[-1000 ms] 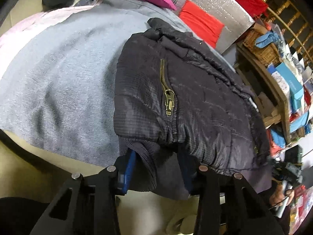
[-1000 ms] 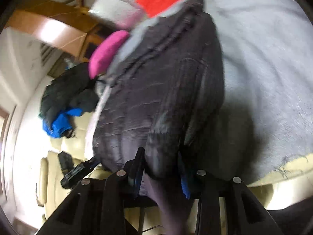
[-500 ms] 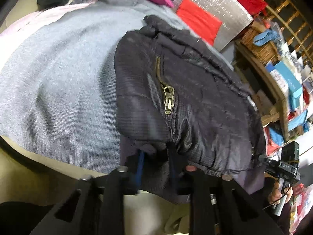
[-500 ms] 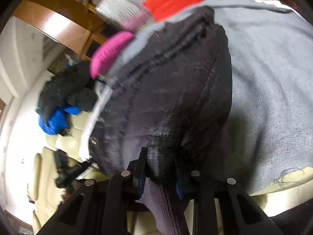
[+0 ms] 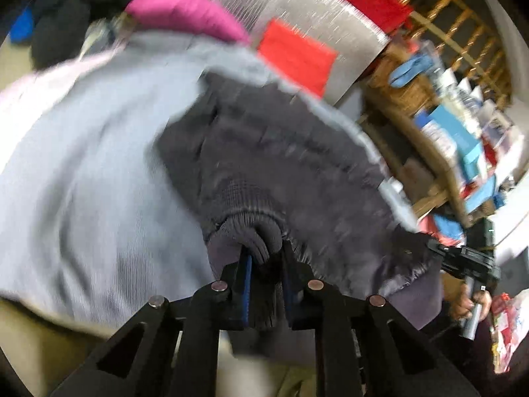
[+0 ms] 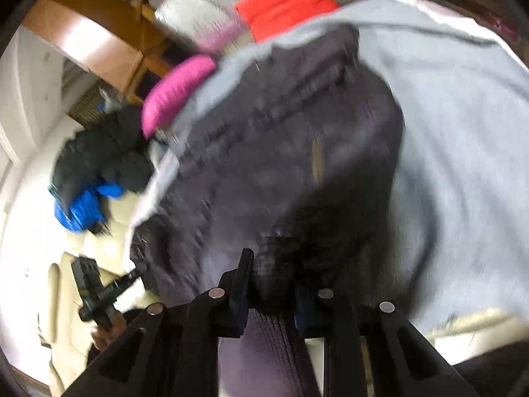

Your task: Fold large clothes

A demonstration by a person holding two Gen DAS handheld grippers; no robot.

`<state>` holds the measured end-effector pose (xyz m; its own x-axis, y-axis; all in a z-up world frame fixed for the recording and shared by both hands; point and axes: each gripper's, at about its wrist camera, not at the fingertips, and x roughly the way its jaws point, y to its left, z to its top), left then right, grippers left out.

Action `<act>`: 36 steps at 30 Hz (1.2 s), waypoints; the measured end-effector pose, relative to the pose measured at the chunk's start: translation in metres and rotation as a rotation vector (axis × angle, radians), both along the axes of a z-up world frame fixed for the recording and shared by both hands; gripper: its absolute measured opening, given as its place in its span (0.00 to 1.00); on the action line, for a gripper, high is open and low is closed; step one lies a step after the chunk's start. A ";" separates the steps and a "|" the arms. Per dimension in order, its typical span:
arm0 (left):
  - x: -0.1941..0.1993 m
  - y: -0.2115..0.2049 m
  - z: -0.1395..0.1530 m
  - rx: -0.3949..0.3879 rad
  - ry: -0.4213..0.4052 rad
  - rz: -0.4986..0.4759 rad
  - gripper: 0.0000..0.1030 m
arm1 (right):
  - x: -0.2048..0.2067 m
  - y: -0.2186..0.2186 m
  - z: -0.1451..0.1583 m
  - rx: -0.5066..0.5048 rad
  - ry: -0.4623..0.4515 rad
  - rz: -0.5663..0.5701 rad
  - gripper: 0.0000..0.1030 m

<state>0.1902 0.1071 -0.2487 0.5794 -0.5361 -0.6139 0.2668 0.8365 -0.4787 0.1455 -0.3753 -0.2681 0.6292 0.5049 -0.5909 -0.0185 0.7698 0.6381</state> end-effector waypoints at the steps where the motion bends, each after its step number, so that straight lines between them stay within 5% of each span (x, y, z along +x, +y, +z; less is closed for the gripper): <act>1: 0.008 0.001 0.014 -0.014 -0.023 -0.001 0.16 | 0.008 -0.004 0.010 0.010 -0.025 -0.007 0.22; 5: 0.059 -0.004 0.056 -0.049 -0.061 0.007 0.16 | 0.045 -0.023 0.045 0.024 -0.118 -0.057 0.21; 15: 0.306 -0.049 0.120 -0.105 -0.107 0.103 0.16 | 0.239 -0.082 0.100 0.079 -0.189 -0.271 0.21; 18: 0.370 -0.064 0.099 -0.063 -0.097 0.166 0.16 | 0.301 -0.096 0.079 0.098 -0.147 -0.362 0.21; 23: 0.443 -0.081 0.016 0.026 0.038 0.234 0.16 | 0.382 -0.110 -0.003 0.151 -0.013 -0.474 0.21; 28: 0.470 -0.080 -0.010 -0.028 -0.007 0.271 0.17 | 0.403 -0.114 -0.032 0.185 -0.036 -0.507 0.21; 31: 0.488 -0.081 -0.028 -0.008 0.061 0.299 0.20 | 0.420 -0.118 -0.042 0.201 0.022 -0.498 0.21; 33: 0.488 -0.076 -0.036 -0.048 0.105 0.296 0.22 | 0.419 -0.136 -0.057 0.386 0.051 -0.466 0.27; 36: 0.481 -0.064 -0.023 -0.130 0.131 0.286 0.45 | 0.405 -0.162 -0.076 0.701 0.078 -0.441 0.32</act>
<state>0.6714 0.0430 -0.2719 0.6382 -0.4418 -0.6305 -0.0409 0.7983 -0.6008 0.5503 -0.5375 -0.3441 0.8259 0.4885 -0.2814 0.2560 0.1199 0.9592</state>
